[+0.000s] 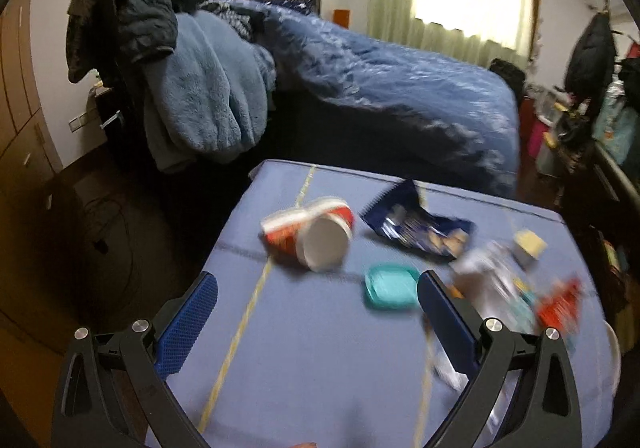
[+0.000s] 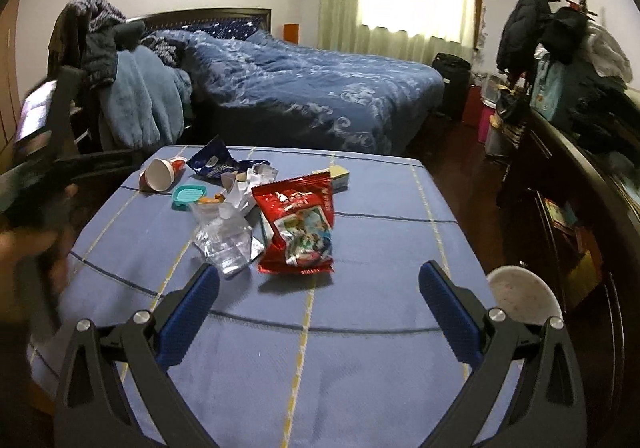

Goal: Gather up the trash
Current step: 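Grasp the red-white paper cup with left tool while right tool grasps red snack bag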

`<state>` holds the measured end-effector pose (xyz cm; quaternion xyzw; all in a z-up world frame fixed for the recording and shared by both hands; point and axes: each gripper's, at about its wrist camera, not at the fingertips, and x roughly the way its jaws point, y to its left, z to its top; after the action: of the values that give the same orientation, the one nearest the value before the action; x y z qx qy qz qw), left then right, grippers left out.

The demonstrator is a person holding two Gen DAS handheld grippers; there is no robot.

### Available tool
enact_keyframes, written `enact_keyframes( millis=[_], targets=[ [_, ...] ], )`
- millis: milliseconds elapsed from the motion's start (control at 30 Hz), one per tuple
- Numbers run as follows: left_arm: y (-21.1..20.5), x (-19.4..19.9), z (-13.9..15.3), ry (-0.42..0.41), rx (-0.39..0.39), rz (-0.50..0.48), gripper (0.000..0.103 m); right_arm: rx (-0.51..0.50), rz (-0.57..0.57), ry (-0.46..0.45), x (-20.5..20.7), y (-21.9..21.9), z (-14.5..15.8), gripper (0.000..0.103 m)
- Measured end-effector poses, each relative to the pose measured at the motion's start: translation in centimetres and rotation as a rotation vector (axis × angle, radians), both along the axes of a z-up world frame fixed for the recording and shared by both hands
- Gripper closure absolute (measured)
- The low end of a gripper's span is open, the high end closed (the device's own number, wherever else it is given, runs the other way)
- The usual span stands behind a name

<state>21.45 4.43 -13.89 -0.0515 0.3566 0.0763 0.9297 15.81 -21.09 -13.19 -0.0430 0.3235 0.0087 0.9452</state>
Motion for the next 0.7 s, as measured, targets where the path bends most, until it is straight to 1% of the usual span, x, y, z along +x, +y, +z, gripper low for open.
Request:
enact_keyframes(
  millis=[67, 200, 367, 400, 433, 467, 533, 567, 700],
  targets=[
    [0.3, 0.9, -1.1, 0.029, -0.008, 0.014, 0.004, -0.006, 0.006, 0.011, 1.2, 0.2, -0.3, 0.003],
    [1.5, 2.4, -3.4, 0.111, -0.058, 0.041, 0.004, 0.000, 0.003, 0.032, 4.0, 0.1, -0.7, 0.003],
    [1.6, 1.7, -5.3, 0.154, -0.035, 0.063, 0.004, 0.023, -0.008, 0.049, 6.8, -0.5, -0.9, 0.003],
    [1.6, 1.5, -5.6, 0.188, -0.033, 0.064, 0.004, 0.027, -0.010, 0.052, 7.1, -0.5, -1.0, 0.003],
    [1.6, 1.4, -5.7, 0.198, -0.029, 0.063, 0.004, 0.031, -0.012, 0.056, 7.5, -0.6, -1.0, 0.003],
    [1.6, 1.3, -5.7, 0.178, -0.017, 0.060, 0.004, 0.035, -0.014, 0.060, 7.8, -0.7, -1.1, 0.003],
    [1.9, 1.5, -5.5, 0.173, -0.045, 0.048, 0.004, 0.047, -0.021, 0.070, 8.3, -1.0, -1.2, 0.003],
    [1.8, 1.3, -5.4, 0.168, -0.043, 0.053, 0.009, 0.053, -0.024, 0.076, 8.6, -1.2, -1.3, 0.003],
    [1.4, 1.1, -5.3, 0.155, -0.065, 0.027, 0.010, 0.072, -0.033, 0.101, 9.4, -1.6, -1.8, 0.003]
  ],
)
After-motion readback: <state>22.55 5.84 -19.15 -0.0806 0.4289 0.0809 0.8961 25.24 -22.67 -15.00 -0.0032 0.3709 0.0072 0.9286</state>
